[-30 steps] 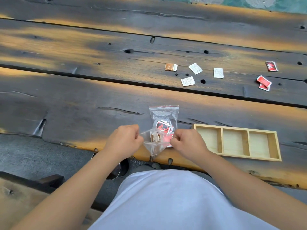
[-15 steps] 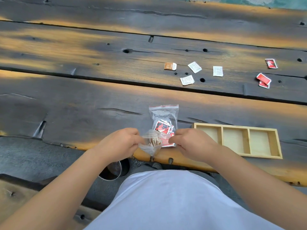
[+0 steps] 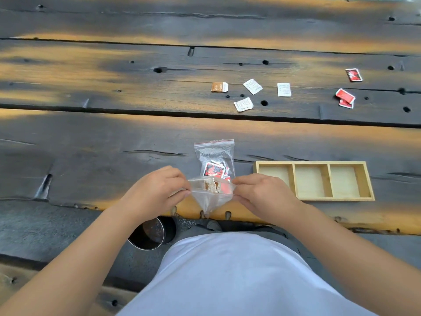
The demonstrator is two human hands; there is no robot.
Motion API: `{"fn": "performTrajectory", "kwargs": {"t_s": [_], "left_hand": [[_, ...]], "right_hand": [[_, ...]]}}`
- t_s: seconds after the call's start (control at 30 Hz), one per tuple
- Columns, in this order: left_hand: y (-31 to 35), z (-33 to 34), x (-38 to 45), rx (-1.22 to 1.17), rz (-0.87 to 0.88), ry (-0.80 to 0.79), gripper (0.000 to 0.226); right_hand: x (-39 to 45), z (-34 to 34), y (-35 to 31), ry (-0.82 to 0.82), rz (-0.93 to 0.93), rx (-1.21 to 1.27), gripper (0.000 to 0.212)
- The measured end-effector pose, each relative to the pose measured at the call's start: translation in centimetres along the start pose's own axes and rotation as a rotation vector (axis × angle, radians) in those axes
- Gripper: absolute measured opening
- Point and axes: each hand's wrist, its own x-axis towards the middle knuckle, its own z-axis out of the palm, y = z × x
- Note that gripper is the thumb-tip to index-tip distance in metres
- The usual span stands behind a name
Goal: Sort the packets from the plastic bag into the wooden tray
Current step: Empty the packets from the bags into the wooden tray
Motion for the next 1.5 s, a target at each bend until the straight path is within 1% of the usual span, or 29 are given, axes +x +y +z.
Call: {"fn": "performTrajectory", "kwargs": {"t_s": [0.07, 0.13, 0.2, 0.23, 0.27, 0.3, 0.37, 0.4, 0.43, 0.53, 0.57, 0.6, 0.63, 0.7, 0.73, 0.77, 0.83, 0.87, 0.9, 0.93, 1.0, 1.03, 1.07, 1.13, 1.2, 1.27, 1.37, 1.43, 1.5], "left_hand": [[0.7, 0.0, 0.2, -0.035, 0.020, 0.072, 0.020], [1.4, 0.1, 0.7, -0.038, 0.059, 0.129, 0.017], [2.2, 0.3, 1.3, -0.067, 0.072, 0.164, 0.018], [2.8, 0.5, 1.4, -0.116, 0.056, 0.180, 0.024], [3.4, 0.8, 1.5, -0.192, 0.013, 0.190, 0.035], [4.3, 1.1, 1.6, -0.296, -0.056, 0.185, 0.052], [6.2, 2.5, 2.1, -0.529, -0.217, 0.114, 0.087], [7.1, 3.5, 2.6, -0.622, -0.283, 0.051, 0.100], [8.0, 4.7, 3.2, -0.699, -0.329, -0.029, 0.109], [11.0, 8.8, 5.4, -0.985, -0.401, -0.231, 0.120], [11.8, 10.1, 6.1, -1.053, -0.413, -0.259, 0.120], [12.5, 11.2, 6.9, -1.066, -0.422, -0.245, 0.112], [13.1, 12.2, 7.6, -1.052, -0.438, -0.208, 0.097], [14.3, 13.1, 8.9, -1.015, -0.489, -0.090, 0.048], [14.8, 13.2, 9.3, -1.026, -0.510, -0.037, 0.028], [15.5, 12.8, 9.8, -1.094, -0.537, 0.003, 0.018], [16.2, 12.5, 10.5, -1.225, -0.594, 0.009, 0.040], [16.3, 12.6, 10.6, -1.249, -0.623, -0.021, 0.045], [16.4, 12.6, 10.8, -1.298, -0.654, -0.063, 0.047], [16.3, 12.7, 10.9, -1.387, -0.693, -0.116, 0.048], [16.6, 12.7, 11.2, -1.587, -0.795, -0.228, 0.052], [16.8, 12.9, 11.4, -1.647, -0.832, -0.269, 0.053], [16.9, 13.1, 11.5, -1.671, -0.858, -0.304, 0.052], [17.3, 13.6, 11.7, -1.717, -0.889, -0.376, 0.049], [17.6, 14.2, 11.9, -1.749, -0.951, -0.396, 0.044], [18.0, 14.7, 12.3, -1.716, -1.021, -0.347, 0.046], [18.5, 15.6, 12.7, -1.580, -1.081, -0.178, 0.056], [18.8, 15.7, 12.8, -1.465, -1.087, -0.066, 0.061], [18.9, 15.8, 12.9, -1.398, -1.038, -0.017, 0.070]], "right_hand": [[-1.1, -1.2, -0.3, 0.075, -0.037, 0.047, 0.032], [-2.1, -2.5, -0.6, 0.108, -0.064, 0.055, 0.027], [-3.0, -3.7, -1.0, 0.139, -0.049, 0.027, 0.023], [-3.5, -4.2, -1.1, 0.151, -0.025, 0.006, 0.023], [-3.9, -4.7, -1.2, 0.167, 0.008, -0.018, 0.024], [-4.3, -5.0, -1.3, 0.189, 0.051, -0.043, 0.026], [-5.3, -5.7, -1.4, 0.242, 0.150, -0.056, 0.027], [-5.8, -6.1, -1.4, 0.270, 0.199, -0.037, 0.027], [-6.2, -6.5, -1.5, 0.291, 0.244, -0.023, 0.027], [-7.5, -7.7, -1.3, 0.328, 0.321, -0.048, 0.025], [-7.8, -8.0, -1.2, 0.357, 0.322, -0.059, 0.023], [-8.1, -8.4, -1.0, 0.394, 0.312, -0.072, 0.021], [-8.3, -8.7, -0.7, 0.432, 0.293, -0.085, 0.019], [-8.9, -9.3, 0.1, 0.491, 0.252, -0.083, 0.014], [-9.2, -9.5, 0.6, 0.512, 0.242, -0.046, 0.009], [-9.5, -9.7, 1.1, 0.528, 0.266, 0.014, 0.016], [-9.9, -9.8, 2.3, 0.504, 0.418, 0.252, 0.048], [-10.0, -9.6, 3.1, 0.471, 0.532, 0.390, 0.058], [-10.1, -9.1, 4.2, 0.414, 0.647, 0.515, 0.064], [-10.2, -8.4, 5.5, 0.324, 0.755, 0.623, 0.067], [-10.6, -7.0, 7.4, 0.098, 0.901, 0.863, 0.066], [-10.9, -6.2, 8.0, -0.001, 0.932, 1.000, 0.061], [-11.2, -5.6, 8.1, -0.066, 0.940, 1.122, 0.055], [-11.8, -4.1, 7.9, -0.071, 0.934, 1.253, 0.046], [-12.0, -2.6, 7.8, -0.017, 0.979, 1.277, 0.042], [-11.8, -1.7, 7.9, 0.021, 1.039, 1.287, 0.035], [-11.5, -1.0, 8.5, 0.029, 1.080, 1.335, 0.029], [-11.3, -0.9, 9.0, -0.005, 1.083, 1.360, 0.024], [-10.8, -0.8, 9.5, -0.048, 1.088, 1.365, 0.023]]}}
